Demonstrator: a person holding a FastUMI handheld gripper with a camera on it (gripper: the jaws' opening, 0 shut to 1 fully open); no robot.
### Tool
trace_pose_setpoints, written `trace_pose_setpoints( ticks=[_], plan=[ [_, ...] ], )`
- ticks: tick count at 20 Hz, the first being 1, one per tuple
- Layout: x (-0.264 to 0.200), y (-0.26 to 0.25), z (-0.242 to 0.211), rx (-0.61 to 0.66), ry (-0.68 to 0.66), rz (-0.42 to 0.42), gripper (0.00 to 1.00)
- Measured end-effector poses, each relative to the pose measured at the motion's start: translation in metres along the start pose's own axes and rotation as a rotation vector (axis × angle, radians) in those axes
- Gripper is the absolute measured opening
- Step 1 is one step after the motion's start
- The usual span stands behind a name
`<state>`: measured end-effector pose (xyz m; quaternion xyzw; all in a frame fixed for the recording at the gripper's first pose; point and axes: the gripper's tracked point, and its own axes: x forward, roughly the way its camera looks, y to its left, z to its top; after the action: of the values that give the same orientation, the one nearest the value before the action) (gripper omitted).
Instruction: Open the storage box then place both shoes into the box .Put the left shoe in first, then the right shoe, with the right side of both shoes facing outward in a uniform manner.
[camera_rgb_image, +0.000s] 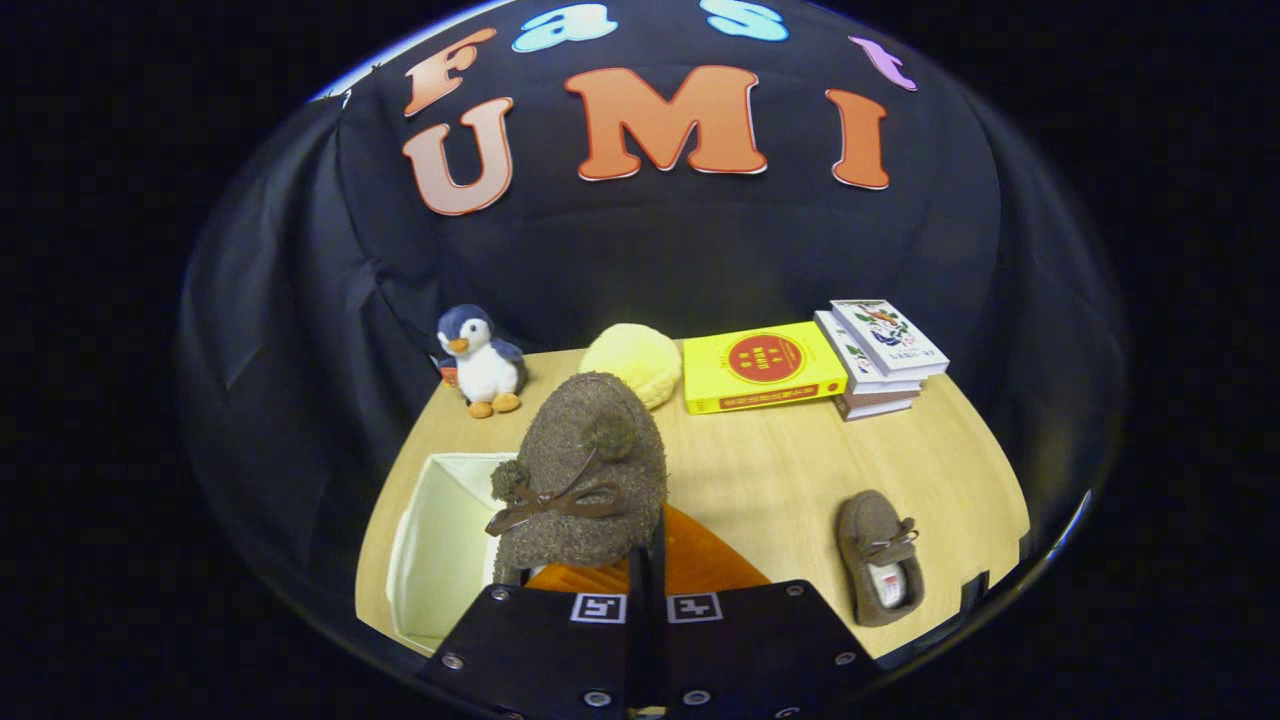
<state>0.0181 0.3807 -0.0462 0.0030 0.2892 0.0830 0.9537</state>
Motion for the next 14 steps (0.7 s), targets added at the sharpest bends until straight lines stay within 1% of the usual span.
trace_pose_setpoints(
  ticks=[3, 7, 9, 14],
  plan=[
    [0.011, 0.043, -0.004, -0.03, 0.032, 0.03, 0.01],
    [0.03, 0.081, -0.038, -0.071, 0.124, 0.034, 0.01],
    [0.035, 0.087, -0.063, -0.096, 0.173, 0.018, 0.0],
    [0.061, 0.093, -0.096, -0.101, 0.283, -0.036, 0.01]
  ],
)
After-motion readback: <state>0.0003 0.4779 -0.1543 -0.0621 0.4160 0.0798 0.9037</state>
